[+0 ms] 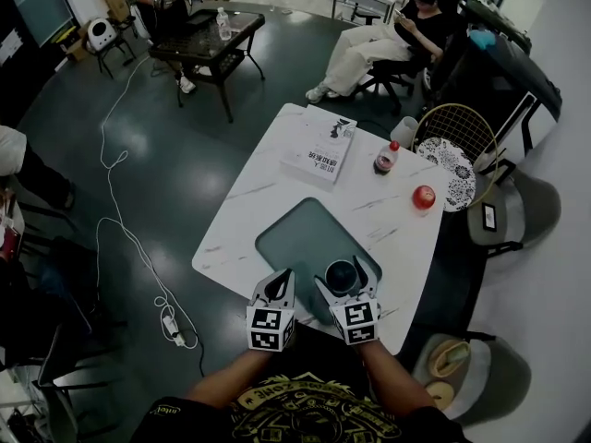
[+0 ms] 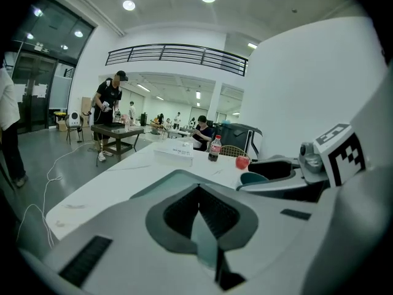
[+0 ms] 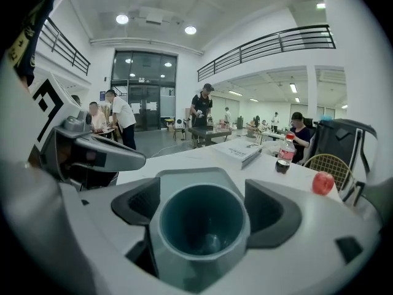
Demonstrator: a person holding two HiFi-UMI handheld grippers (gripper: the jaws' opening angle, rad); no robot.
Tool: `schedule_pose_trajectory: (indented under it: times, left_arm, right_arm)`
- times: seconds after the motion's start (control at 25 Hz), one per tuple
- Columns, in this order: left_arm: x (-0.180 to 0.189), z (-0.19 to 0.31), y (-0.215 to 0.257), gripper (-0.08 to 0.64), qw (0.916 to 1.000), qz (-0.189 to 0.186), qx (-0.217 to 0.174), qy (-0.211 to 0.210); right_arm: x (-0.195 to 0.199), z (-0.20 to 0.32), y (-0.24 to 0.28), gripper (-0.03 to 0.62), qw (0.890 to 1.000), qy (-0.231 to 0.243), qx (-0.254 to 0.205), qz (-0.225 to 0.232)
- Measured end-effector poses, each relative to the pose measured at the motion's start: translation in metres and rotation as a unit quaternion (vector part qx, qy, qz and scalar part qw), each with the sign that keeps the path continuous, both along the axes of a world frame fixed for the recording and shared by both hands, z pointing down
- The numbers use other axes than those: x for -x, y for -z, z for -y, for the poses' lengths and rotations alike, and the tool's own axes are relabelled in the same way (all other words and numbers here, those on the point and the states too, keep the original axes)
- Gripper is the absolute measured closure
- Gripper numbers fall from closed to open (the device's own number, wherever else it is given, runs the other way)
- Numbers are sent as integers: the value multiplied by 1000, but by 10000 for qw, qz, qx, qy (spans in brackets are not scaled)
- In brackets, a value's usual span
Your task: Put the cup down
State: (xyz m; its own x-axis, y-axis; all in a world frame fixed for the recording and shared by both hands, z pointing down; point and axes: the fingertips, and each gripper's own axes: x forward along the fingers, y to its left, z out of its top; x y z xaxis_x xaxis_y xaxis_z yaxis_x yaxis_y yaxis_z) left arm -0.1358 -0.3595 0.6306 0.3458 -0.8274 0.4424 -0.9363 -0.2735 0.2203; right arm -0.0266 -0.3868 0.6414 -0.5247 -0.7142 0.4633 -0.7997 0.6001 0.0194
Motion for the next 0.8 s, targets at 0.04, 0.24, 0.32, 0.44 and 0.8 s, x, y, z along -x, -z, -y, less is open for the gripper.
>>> schedule_pose_trajectory:
  times: [0.04, 0.24, 0.32, 0.44, 0.8]
  left_arm:
    - [0, -1, 2, 551, 10000, -19, -29, -14]
    - [1, -9, 9, 551, 9998, -73, -130, -122]
    - [0, -13, 10, 551, 9997, -87, -171, -181]
    - [-2, -20, 13, 551, 9994, -116, -229, -246]
    - [-7, -42, 35, 550, 9976, -343, -412, -437]
  right_arm:
    - [1, -2, 3, 176, 10000, -5, -7, 12]
    - [-1, -14, 19, 177, 9999, -132, -104, -26]
    - [-4, -18, 25, 176, 9996, -235, -151, -72]
    - [-8, -25, 31, 178, 9990, -369, -230, -41]
    - [-16, -54, 54, 178, 9966, -704, -393, 144]
